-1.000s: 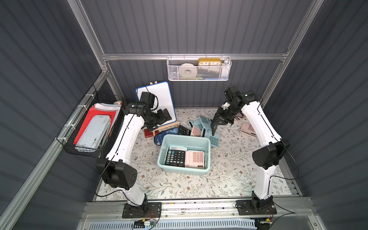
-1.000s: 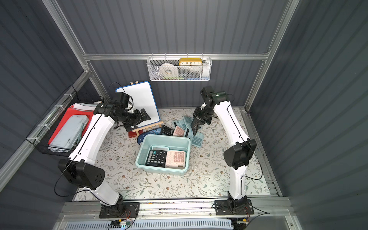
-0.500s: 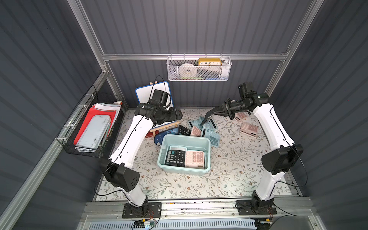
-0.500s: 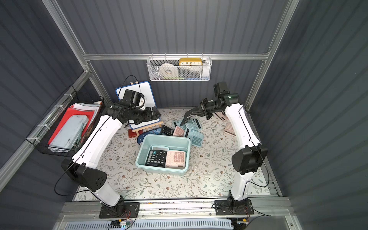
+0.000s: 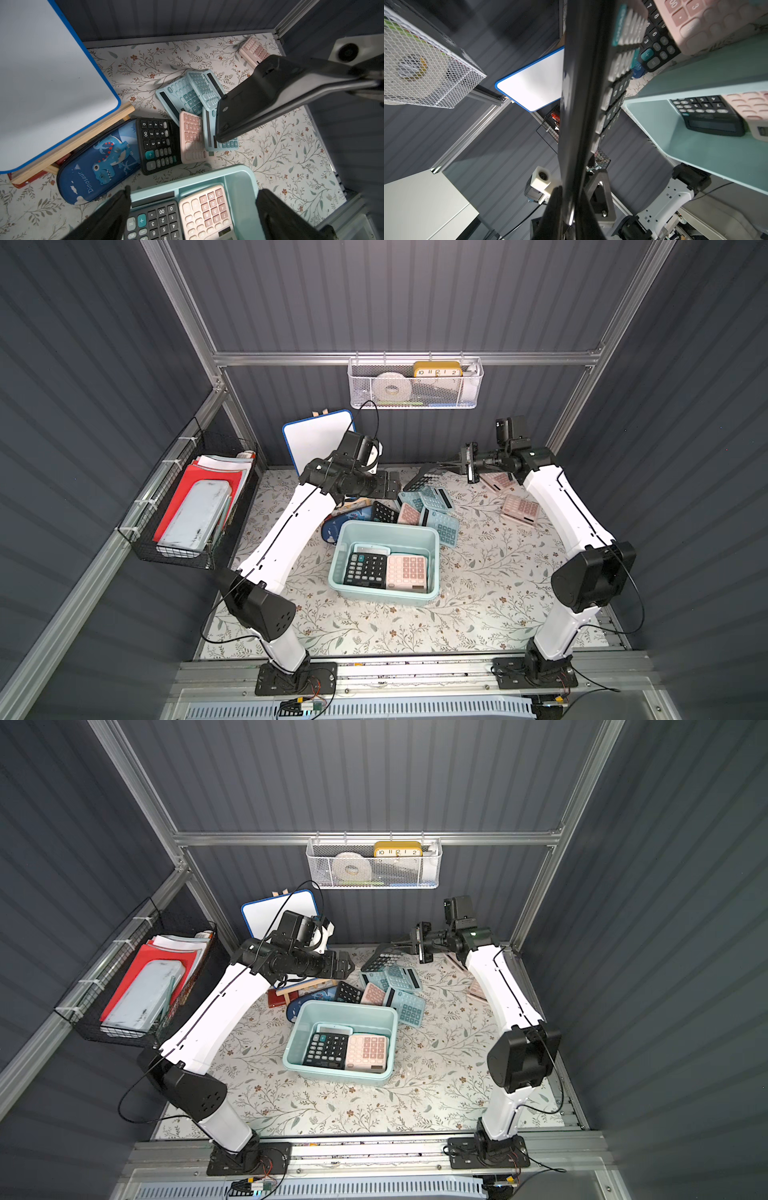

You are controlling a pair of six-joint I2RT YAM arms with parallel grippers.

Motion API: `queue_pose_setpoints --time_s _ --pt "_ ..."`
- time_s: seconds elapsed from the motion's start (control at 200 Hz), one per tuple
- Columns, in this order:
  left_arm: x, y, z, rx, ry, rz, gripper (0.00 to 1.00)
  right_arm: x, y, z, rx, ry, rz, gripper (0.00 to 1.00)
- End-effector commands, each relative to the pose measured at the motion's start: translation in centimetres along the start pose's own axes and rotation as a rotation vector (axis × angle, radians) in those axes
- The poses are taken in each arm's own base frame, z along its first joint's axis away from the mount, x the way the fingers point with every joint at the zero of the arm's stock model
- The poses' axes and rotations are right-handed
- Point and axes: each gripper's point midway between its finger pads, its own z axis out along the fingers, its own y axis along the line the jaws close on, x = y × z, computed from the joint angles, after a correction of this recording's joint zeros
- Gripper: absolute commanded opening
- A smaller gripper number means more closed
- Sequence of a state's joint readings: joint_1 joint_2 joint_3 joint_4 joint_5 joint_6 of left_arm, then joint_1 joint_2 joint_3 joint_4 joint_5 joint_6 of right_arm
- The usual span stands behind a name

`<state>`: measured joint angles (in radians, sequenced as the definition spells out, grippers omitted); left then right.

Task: Put the calculator in the storage box
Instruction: Place the calculator in the storage box.

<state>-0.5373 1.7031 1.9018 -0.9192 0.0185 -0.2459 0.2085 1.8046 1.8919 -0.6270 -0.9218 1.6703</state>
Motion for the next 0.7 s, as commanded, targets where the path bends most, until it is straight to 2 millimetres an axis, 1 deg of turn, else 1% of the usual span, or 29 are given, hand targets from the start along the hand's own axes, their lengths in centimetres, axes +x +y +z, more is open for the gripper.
queue_pose_setpoints --time_s 0.0,0.085,0.155,0.27,0.33,0.41,0.535,0.695 --pt "0.0 -0.9 1.0 0.052 -0.010 0.086 0.99 2.5 1.3 -0.4 -0.042 0.058 -0.024 0.00" --pt "0.4 -1.5 1.7 0.087 0.002 0.123 0.99 3.0 1.5 -0.1 -0.046 0.083 -0.035 0.00" --pt "0.9 -1.8 2.2 0.113 0.019 0.153 0.99 3.6 1.2 0.1 -0.035 0.105 -0.041 0.00" --pt "0.9 -2.0 2.2 0.127 0.010 0.174 0.99 4.4 0.7 0.1 -0.023 0.139 -0.043 0.00" --pt "1.4 -2.0 2.5 0.131 0.027 0.191 0.99 4.9 0.7 0.2 -0.022 0.162 -0.047 0.00" --pt "2.2 -1.9 3.0 0.109 0.048 0.233 0.98 5.7 0.4 0.4 -0.012 0.200 -0.047 0.00" --pt "3.0 -1.6 2.9 0.074 0.065 0.293 0.96 6.7 -0.3 0.6 0.010 0.248 -0.042 0.00" --pt "4.2 -1.3 2.6 0.025 0.094 0.379 0.91 7.3 -1.3 0.5 0.028 0.294 -0.024 0.00"
